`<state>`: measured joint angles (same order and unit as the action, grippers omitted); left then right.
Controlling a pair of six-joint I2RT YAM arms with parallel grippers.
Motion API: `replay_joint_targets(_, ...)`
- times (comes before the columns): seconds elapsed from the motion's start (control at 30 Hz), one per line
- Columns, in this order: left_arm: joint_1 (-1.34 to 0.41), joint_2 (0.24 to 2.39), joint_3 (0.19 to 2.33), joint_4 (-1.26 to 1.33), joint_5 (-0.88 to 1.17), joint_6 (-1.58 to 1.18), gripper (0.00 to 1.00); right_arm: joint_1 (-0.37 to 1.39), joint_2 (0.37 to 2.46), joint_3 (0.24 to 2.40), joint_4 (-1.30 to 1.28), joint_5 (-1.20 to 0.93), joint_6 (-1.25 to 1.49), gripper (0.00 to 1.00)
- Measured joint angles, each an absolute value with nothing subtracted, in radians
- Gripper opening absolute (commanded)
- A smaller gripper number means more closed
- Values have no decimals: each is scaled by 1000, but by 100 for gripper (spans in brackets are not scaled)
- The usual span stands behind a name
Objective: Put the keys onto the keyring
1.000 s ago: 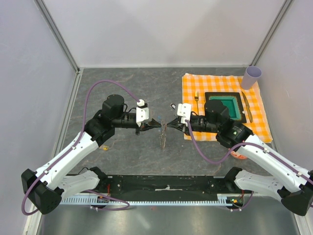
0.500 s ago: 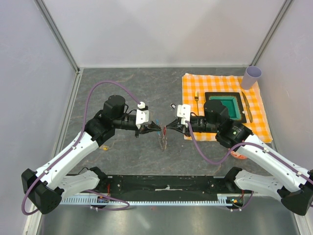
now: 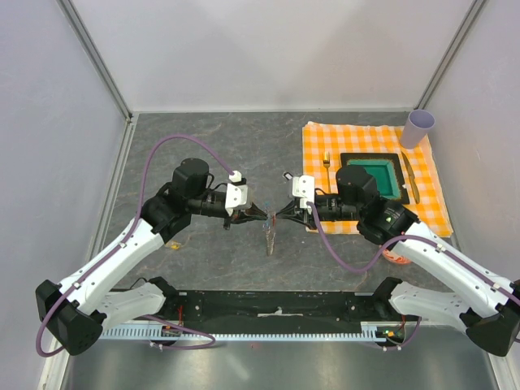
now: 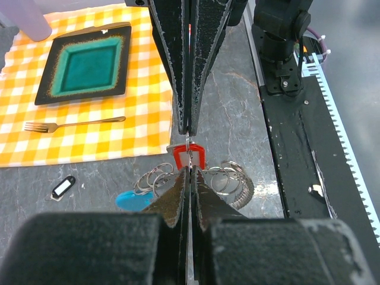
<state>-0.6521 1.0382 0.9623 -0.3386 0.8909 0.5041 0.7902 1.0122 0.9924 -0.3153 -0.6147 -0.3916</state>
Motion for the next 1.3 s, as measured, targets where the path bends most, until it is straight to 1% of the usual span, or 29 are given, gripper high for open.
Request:
replay_joint_targets(0.7,-652,1038,962,-337,863,504,2,790,997,997,-316,-569,-393,0)
replay_joint_targets(1.3,-652,1038,962,-336,862,504,2,793,1014,997,-318,-572,-394,0)
